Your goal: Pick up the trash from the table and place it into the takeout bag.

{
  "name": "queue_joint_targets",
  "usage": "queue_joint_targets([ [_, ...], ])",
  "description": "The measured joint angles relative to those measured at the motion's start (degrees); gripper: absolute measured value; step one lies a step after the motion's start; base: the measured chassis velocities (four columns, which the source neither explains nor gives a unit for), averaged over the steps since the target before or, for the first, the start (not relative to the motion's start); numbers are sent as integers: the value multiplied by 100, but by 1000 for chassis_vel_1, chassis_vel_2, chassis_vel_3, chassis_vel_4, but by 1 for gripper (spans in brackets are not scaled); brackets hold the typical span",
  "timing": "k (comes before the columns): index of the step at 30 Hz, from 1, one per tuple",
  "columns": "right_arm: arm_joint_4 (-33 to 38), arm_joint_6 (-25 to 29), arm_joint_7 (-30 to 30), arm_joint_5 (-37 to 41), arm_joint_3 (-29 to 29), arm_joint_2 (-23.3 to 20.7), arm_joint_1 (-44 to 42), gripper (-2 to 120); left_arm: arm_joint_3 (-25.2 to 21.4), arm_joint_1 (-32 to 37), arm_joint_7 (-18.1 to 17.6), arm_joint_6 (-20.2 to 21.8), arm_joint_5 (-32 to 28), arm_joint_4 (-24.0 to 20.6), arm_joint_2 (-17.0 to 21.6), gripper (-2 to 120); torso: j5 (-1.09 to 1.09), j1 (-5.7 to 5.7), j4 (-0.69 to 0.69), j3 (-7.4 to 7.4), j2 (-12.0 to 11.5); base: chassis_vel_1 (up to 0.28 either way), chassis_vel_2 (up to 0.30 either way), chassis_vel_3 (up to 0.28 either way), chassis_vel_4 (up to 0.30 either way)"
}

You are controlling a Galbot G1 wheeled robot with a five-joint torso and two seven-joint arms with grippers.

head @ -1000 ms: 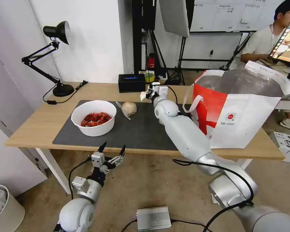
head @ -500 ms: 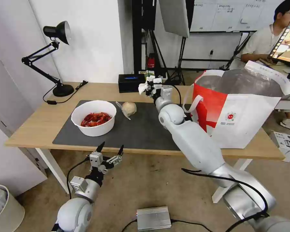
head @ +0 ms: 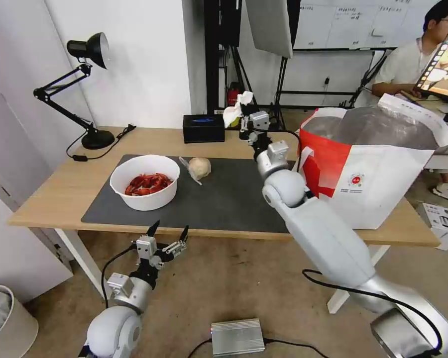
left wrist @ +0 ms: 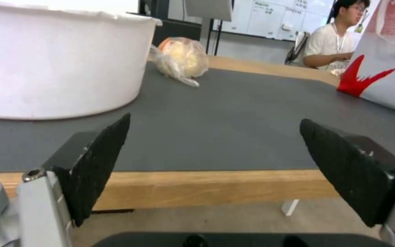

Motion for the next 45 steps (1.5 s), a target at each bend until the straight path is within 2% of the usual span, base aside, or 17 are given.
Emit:
queue_joint_targets([
  [4, 125, 193, -80, -73, 117, -85, -84, 0, 21, -11, 0, 0, 7, 24, 0, 100, 0, 0, 1, 0, 0, 0, 0, 0, 0],
  [7, 517, 740, -176, -304, 508, -268, -347, 0, 80, -25, 2, -3, 35, 82, -6, 100, 0, 0, 0, 0, 0, 0, 0, 0, 0],
  [13, 851, 1123, -15, -518, 975, -308, -644, 0, 140, -26, 5, -4, 59, 101, -18, 100, 0, 0, 1, 0, 0, 0, 0, 0, 0],
  [25, 1629, 1136, 570, -441, 1907, -672, -1274, 0, 240, -30, 14, -14, 118, 175, -3, 100, 0, 0, 1, 0, 0, 0, 0, 0, 0],
  [31, 1827, 751, 809, 125, 2389, -1029, -1410, 0, 327, -51, 14, -15, 154, 182, -15, 100, 0, 0, 1, 0, 0, 0, 0, 0, 0],
  [33, 2010, 376, 1000, 707, 2596, -1294, -1558, 0, 361, -53, 14, -15, 175, 189, -40, 100, 1, 0, 0, 1, 0, 0, 0, 0, 0],
  [35, 2066, 287, 1045, 841, 2632, -1361, -1600, 0, 365, -53, 14, -15, 178, 189, -44, 100, 1, 0, 0, 1, 0, 0, 0, 0, 0],
  [38, 2436, -441, 1228, 1577, 2841, -1691, -1812, 0, 377, -54, 14, -17, 193, 192, -58, 100, 0, 0, 0, 0, 0, 0, 0, 0, 0],
  [39, 2436, -441, 1228, 1577, 2841, -1691, -1812, 0, 377, -54, 14, -17, 193, 192, -58, 100, 0, 0, 0, 0, 0, 0, 0, 0, 0],
  [42, 2762, -1344, 1484, 2128, 2980, -1891, -1931, 0, 387, -53, 14, -19, 204, 189, -67, 100, 0, 0, 0, 1, 0, 0, 0, 0, 0],
  [43, 2762, -1344, 1484, 2128, 2980, -1891, -1931, 0, 387, -53, 14, -19, 204, 189, -67, 100, 0, 0, 0, 1, 0, 0, 0, 0, 0],
  [45, 2854, -1856, 1655, 2491, 3056, -1973, -1977, 0, 396, -49, 14, -20, 211, 179, -82, 100, 0, 0, 0, 0, 0, 0, 0, 0, 0],
])
